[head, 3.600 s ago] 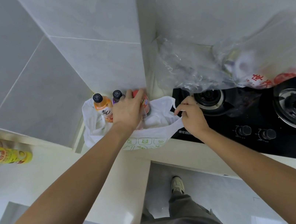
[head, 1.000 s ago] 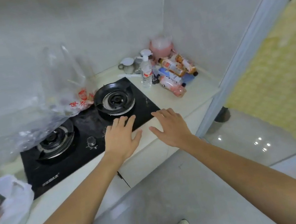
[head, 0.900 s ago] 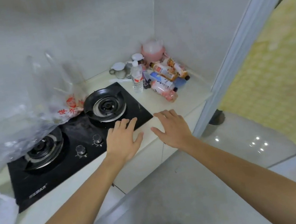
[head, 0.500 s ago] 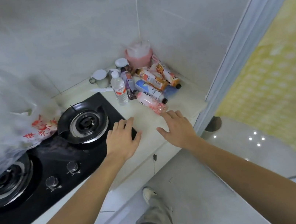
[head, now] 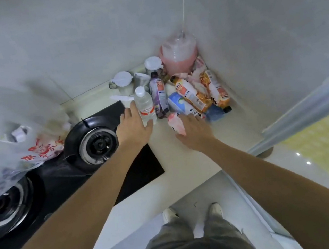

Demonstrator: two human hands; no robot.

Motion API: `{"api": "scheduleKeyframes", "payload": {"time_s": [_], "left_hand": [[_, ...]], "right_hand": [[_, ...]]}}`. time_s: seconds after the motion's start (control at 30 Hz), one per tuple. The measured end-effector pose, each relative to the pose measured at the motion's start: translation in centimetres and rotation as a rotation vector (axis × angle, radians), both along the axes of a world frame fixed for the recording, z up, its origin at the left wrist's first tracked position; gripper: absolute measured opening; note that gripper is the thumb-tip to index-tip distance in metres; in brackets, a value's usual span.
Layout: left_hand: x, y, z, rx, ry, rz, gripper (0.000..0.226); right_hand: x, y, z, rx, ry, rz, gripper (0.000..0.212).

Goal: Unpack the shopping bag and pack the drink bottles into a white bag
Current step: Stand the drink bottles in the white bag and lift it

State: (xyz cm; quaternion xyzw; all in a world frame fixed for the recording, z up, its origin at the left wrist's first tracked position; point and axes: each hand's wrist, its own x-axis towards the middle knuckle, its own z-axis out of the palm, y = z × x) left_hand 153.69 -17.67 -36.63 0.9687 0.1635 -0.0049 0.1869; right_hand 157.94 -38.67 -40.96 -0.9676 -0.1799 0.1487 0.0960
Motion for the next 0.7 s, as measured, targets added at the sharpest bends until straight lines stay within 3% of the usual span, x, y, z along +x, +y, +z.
{"api": "scheduleKeyframes", "payload": {"time_s": [0.2,0.43,0.57,0.63,0.7], "left_hand": [[4.7,0.5,-1.5,-0.203,0.044,0.099,0.094],[7.7,0.8,-3.3,-0.478,-0.042,0.280,0.070],[8.1,0.5,-3.3,-0.447,-0.028,0.308,0.067],[7.9,0.3,-2.9,-0.406,-0.016,0.322,0.065],[7.5,0.2,-2.4,-0.381,-0.004,0.348,0.060]], "right_hand": [[3.9,2.2,-2.9,-0.010,0.058,0.021,0.070],[5.0,2.6,-4.9,0.070,0.071,0.085,0.071],[6.0,3.2,-4.4,0.035,-0.016,0.196,0.066],[6.5,3.5,-4.2,0.021,0.023,0.231,0.080],[6.8,3.5,-4.4,-0.007,0.106,0.244,0.076]]}}
